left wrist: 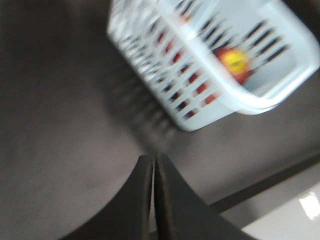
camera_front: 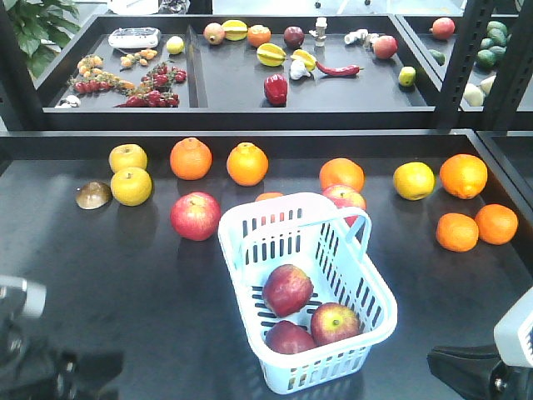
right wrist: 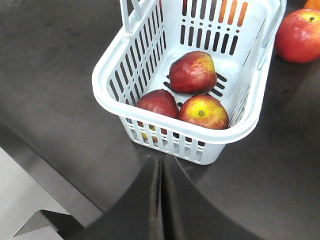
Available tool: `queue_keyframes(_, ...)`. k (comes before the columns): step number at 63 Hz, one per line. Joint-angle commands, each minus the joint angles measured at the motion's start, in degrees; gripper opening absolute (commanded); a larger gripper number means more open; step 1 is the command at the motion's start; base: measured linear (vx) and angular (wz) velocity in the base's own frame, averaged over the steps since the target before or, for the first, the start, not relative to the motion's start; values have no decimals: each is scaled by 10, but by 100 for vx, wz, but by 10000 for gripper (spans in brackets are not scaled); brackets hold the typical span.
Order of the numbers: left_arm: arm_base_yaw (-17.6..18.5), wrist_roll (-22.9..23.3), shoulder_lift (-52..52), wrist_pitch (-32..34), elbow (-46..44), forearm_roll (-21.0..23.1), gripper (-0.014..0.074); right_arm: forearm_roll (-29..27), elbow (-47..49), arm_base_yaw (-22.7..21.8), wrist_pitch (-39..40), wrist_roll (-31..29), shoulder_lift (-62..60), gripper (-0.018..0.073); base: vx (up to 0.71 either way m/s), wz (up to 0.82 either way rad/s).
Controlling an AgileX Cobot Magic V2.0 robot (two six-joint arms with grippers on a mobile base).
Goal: Pick three apples into basket with both arms
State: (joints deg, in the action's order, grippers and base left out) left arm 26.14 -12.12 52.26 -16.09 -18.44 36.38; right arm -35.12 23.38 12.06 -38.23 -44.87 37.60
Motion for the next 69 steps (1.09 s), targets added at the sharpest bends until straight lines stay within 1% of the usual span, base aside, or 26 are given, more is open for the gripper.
queue_keyframes(1, 2, 81, -7, 77, 28, -49, -6, -13, 15, -1, 26, -3, -1, -5, 0, 0)
queue_keyframes(4, 2, 102, -7, 111, 52, -59, -6, -13, 15, -1, 26, -3, -1, -5, 0, 0)
queue_keyframes(11, 2, 136, -7, 207, 113, -58, -6, -13, 15, -1, 26, -3, -1, -5, 0, 0)
queue_keyframes(20, 2, 181, -7, 307, 178, -59, -6, -13, 15, -1, 26, -3, -1, -5, 0, 0)
queue_keyframes(22, 2, 192, -7, 320, 189, -62, -6, -13, 15, -1, 26, -3, -1, -5, 0, 0)
queue_keyframes(26, 2, 184, -8, 315, 186, -79, -6, -13, 15, -1, 26, -3, -1, -5, 0, 0)
queue_keyframes(30, 2, 183, -15, 335, 187, -110, -6, -14, 15, -1, 26, -3, -1, -5, 0, 0)
queue_keyframes(35, 2, 169, -41, 345, 187, -151, -6, -14, 15, -1, 26, -3, -1, -5, 0, 0)
queue_keyframes(38, 2, 153, -63, 350, 187, -165, -6, -14, 15, -1, 26, -3, -1, -5, 0, 0)
queue_keyframes(41, 2, 132, -96, 351, 187, -166, -6, -14, 15, -1, 26, -3, -1, -5, 0, 0)
queue_keyframes(51, 2, 46, -211, 351, 187, -150, -6, -14, 15, -1, 26, -3, -1, -5, 0, 0)
queue_keyframes(56, 0, -19, -271, 350, 187, -116, -6, -14, 15, -1, 26, -3, -1, -5, 0, 0)
queue_keyframes(59, -8, -65, -307, 346, 187, -88, -6, -14, 15, -1, 26, -3, -1, -5, 0, 0)
queue_keyframes(60, -12, -71, -315, 345, 187, -83, -6, -14, 15, -1, 26, -3, -1, -5, 0, 0)
queue_keyframes(61, -17, -96, -326, 341, 187, -65, -6, -14, 15, -1, 26, -3, -1, -5, 0, 0)
queue_keyframes(64, -32, -128, -347, 336, 187, -40, -6, -14, 15, -1, 26, -3, -1, -5, 0, 0)
queue_keyframes(65, -39, -151, -356, 329, 187, -30, -6, -14, 15, -1, 26, -3, -1, -5, 0, 0)
queue_keyframes(69, -62, -182, -382, 314, 187, -8, -6, -14, 15, -1, 26, -3, -1, -5, 0, 0)
